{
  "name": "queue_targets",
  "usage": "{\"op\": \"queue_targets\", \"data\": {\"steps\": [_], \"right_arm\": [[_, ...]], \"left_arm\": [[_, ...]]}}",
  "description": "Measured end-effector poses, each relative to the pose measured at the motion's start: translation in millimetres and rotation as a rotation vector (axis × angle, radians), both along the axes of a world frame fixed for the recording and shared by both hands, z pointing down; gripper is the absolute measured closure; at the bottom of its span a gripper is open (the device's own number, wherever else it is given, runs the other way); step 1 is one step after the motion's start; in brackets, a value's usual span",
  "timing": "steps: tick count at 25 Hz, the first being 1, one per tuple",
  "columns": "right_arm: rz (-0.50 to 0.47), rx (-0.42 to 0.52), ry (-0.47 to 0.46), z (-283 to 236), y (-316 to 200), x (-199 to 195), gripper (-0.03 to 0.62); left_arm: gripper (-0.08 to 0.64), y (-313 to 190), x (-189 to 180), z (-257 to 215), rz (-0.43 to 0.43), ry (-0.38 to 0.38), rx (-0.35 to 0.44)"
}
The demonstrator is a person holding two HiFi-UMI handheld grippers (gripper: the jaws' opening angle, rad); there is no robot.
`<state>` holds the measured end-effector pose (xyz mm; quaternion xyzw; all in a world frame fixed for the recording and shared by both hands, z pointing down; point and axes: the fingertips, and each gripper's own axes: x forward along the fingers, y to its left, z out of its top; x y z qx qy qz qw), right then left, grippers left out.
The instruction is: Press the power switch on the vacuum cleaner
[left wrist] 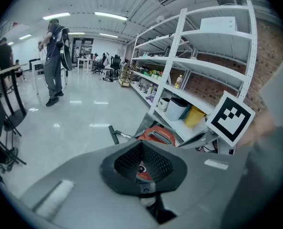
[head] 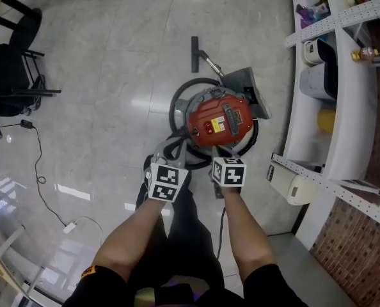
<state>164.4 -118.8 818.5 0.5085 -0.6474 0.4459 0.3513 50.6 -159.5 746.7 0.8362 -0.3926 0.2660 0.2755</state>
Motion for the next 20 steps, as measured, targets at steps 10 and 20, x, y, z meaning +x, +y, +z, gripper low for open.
{"op": "queue_targets", "data": {"steps": [10,20], "right_arm": [[-0.054,0.194,-0.049,-122,35,-17,0.600],[-0.202,0.419,-0.051,-228,55,-29,0.600]], "left_arm": [[0.545,30,-9,-81,-0.011,0.030,0.025],[0.545,76,-23,-173,-0.115,0.069,0.122]]}}
